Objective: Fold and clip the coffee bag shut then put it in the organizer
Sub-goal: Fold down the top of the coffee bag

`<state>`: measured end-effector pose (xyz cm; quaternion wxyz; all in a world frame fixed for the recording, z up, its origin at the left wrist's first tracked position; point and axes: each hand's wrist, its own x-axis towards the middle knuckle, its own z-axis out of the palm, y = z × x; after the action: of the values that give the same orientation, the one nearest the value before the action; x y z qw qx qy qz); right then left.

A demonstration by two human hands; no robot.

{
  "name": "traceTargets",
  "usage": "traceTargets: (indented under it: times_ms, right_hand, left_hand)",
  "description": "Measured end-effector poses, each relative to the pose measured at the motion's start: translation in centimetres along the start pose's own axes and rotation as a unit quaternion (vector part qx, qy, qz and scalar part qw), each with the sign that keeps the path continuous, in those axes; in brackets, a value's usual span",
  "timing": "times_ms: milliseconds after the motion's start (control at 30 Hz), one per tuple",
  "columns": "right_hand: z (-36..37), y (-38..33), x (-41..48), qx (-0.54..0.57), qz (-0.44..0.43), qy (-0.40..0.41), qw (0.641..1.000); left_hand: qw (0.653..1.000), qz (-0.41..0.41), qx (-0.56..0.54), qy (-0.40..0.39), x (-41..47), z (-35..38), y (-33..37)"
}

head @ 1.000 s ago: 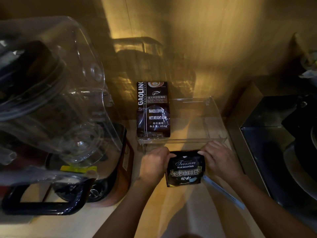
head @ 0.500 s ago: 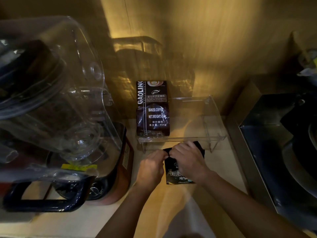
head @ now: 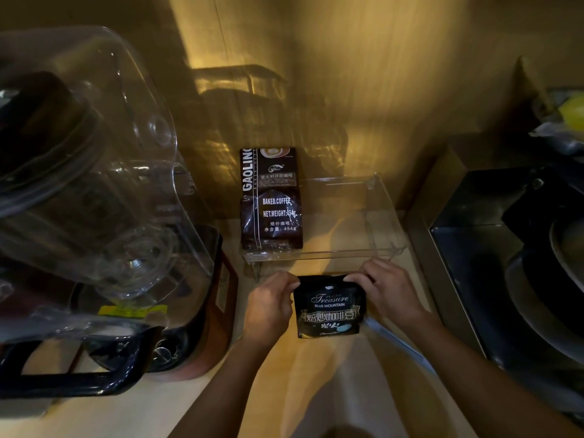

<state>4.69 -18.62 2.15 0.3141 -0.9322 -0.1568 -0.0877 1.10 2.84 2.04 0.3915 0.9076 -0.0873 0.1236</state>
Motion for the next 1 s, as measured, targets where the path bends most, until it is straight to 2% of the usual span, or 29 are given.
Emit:
traceTargets:
  times_ms: [167, 400, 533, 633, 767, 900, 1000]
  right_hand:
    - [-0.5, 0.9, -0.2, 0.029, -0.024, -0.036, 0.999]
    - [-0.9, 0.7, -0.7, -0.010, -0.065, 0.013, 0.998]
    - [-0.8, 0.4, -1.0, -0.012, -0.093, 0.023, 0.995]
    - [-0.8, 0.2, -0.9, -0.002, -0.101, 0.018, 0.995]
    - [-0.6, 0.8, -1.5, 0.023, -0.070, 0.015, 0.997]
    - [-0.2, 1.8, -2.7, 0.073, 0.032, 0.011, 0.997]
    - [0.5, 3.8, -4.6, 0.037, 0.069, -0.001, 0.997]
  left_hand:
    - [1.000, -0.001, 0.030, 0.004, 0.3, 0.0, 0.2]
    - [0.984, 0.013, 0.178, -0.004, 0.8, -0.2, 1.0]
    - [0.982, 0.067, 0.164, -0.071, 1.6, 1.4, 3.1]
    - [0.987, 0.079, 0.089, -0.110, 2.3, 3.6, 5.1]
    - [0.989, 0.078, 0.066, -0.111, 2.9, 4.8, 5.5]
    - [0.993, 0.068, 0.053, -0.084, 2.7, 4.7, 5.3]
    - [0.995, 0.057, 0.051, -0.069, 2.6, 4.7, 5.3]
